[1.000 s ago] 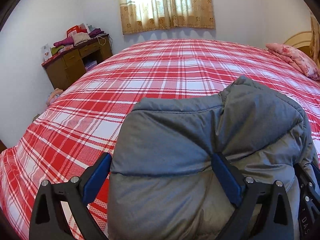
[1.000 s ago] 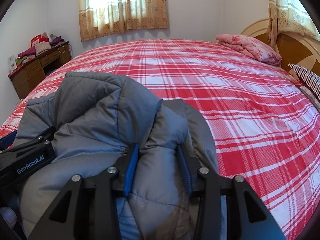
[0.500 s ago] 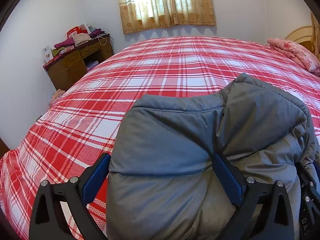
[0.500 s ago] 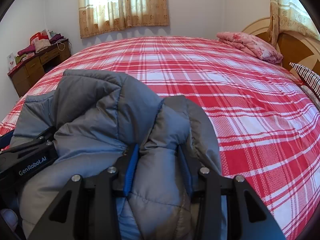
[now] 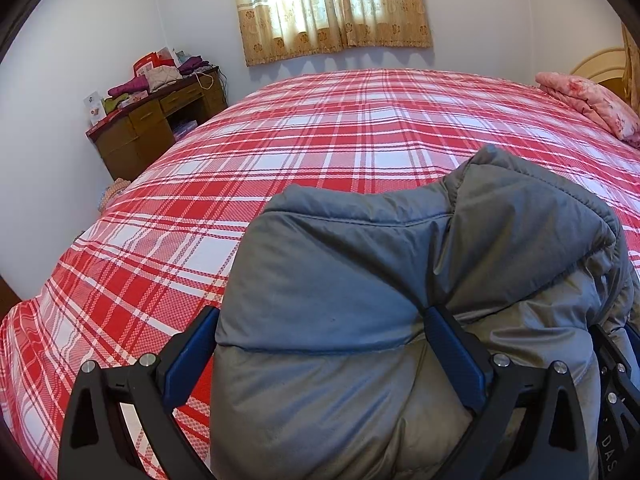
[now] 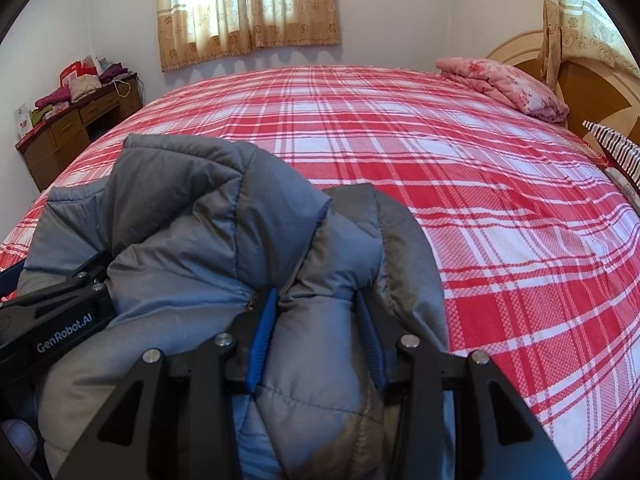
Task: Fold large clothes
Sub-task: 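Hold the grey jacket bundle clamped in both tools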
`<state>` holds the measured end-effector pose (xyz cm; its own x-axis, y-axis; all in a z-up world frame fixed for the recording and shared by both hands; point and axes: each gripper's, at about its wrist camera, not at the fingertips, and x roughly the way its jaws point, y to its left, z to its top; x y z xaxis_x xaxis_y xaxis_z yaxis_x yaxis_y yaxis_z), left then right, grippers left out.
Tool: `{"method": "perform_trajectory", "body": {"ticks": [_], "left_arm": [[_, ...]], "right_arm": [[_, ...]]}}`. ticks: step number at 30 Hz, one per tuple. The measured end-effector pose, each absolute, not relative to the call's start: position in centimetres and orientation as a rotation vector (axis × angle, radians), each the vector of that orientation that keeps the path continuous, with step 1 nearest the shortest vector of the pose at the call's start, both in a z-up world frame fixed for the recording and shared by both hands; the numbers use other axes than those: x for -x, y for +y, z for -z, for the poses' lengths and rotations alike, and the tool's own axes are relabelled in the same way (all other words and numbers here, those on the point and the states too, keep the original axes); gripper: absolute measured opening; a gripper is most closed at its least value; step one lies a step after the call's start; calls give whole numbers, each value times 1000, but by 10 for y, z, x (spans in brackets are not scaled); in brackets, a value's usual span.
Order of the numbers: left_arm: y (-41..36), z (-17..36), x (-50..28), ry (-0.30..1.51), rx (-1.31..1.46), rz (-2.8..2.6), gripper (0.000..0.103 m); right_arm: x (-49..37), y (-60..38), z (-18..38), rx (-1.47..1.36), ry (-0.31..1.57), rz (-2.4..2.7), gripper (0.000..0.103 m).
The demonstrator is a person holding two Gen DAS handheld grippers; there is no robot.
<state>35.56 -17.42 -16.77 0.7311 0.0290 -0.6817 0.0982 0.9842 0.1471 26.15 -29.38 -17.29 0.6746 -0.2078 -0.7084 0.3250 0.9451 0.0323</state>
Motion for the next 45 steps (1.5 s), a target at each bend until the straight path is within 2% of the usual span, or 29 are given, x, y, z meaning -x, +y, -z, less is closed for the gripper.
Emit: {"method": "perform_trajectory", "body": {"ticks": [45], "left_arm": [[-179,177,-363,798,-218,34,102]], "right_arm": [[-267,-296,179,-155,801,304,45]]}}
